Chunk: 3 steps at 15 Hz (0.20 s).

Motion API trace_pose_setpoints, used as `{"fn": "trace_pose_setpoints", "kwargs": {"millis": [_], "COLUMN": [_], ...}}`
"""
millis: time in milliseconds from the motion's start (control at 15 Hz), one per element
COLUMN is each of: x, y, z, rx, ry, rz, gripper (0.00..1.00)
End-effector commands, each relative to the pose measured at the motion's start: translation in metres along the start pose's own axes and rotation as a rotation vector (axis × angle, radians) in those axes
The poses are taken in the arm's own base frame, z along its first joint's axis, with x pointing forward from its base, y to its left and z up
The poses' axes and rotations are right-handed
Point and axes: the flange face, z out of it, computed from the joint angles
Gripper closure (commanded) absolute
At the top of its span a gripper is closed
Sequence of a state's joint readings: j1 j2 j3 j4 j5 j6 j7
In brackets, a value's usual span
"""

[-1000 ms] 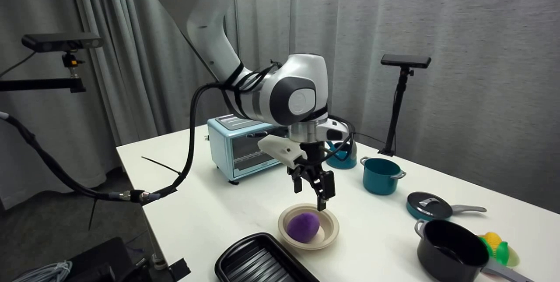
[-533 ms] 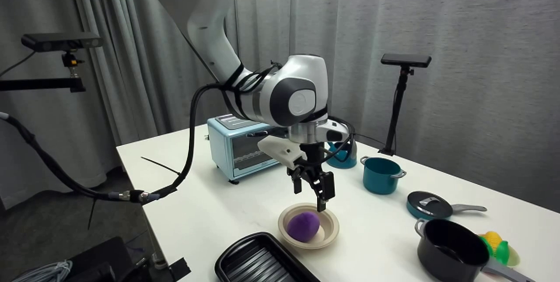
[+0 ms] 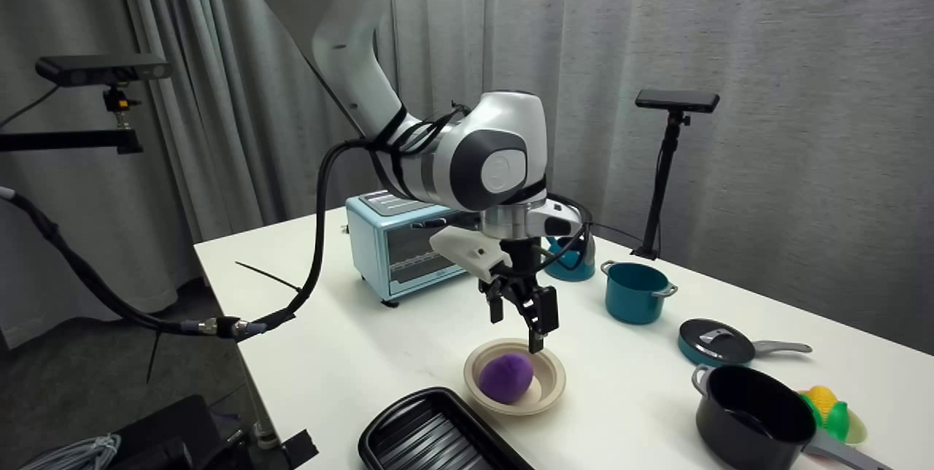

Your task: Pick up the purple plush toy on the table and put it on the plate

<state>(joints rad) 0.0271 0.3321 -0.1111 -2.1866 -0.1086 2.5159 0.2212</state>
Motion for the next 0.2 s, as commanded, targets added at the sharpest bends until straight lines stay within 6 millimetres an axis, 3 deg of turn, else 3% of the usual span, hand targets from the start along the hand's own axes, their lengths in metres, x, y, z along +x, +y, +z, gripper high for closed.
{"fn": "trace_pose_setpoints", "kwargs": {"millis": [0, 133], "x": [0.0004, 0.0004], "y": [0.0002, 0.0002], "z": [-0.0005, -0.0005], "rx": [0.0, 0.0], "ry": [-0.001, -0.001], "rz": [0.0, 0.0], "gripper": [0.0, 0.0]}}
